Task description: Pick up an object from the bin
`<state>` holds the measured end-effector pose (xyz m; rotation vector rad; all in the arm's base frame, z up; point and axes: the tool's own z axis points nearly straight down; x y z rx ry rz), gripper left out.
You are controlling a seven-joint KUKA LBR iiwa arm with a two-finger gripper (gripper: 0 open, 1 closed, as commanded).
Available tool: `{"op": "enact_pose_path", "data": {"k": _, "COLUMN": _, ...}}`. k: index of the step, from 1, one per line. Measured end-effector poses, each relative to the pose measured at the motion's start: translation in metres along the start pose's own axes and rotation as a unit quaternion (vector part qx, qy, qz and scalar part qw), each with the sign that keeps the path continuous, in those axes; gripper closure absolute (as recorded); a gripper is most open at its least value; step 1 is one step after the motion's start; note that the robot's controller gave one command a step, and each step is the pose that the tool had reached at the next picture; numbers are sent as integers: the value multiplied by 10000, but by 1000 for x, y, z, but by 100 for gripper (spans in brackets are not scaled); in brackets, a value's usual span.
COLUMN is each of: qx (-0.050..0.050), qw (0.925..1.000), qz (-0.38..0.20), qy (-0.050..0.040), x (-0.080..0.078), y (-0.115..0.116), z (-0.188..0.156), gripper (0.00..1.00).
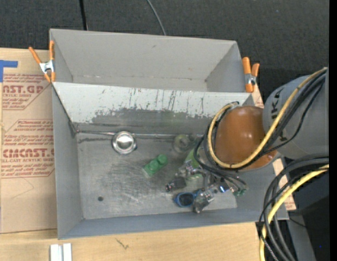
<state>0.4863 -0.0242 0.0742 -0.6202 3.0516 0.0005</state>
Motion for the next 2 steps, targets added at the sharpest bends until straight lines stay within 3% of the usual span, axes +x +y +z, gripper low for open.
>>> {"op": "enact_pose_path", "data": {"k": 1, "qx": -23, "qw": 9999, "qz": -1, "qy": 127, "x": 6, "y": 0, "z": 1, "gripper": 100}}
{"op": "enact_pose_path", "data": {"k": 2, "qx": -22, "qw": 9934, "qz": -1142, "qy": 100, "x": -2, "y": -27, "z": -152, "gripper": 100}}
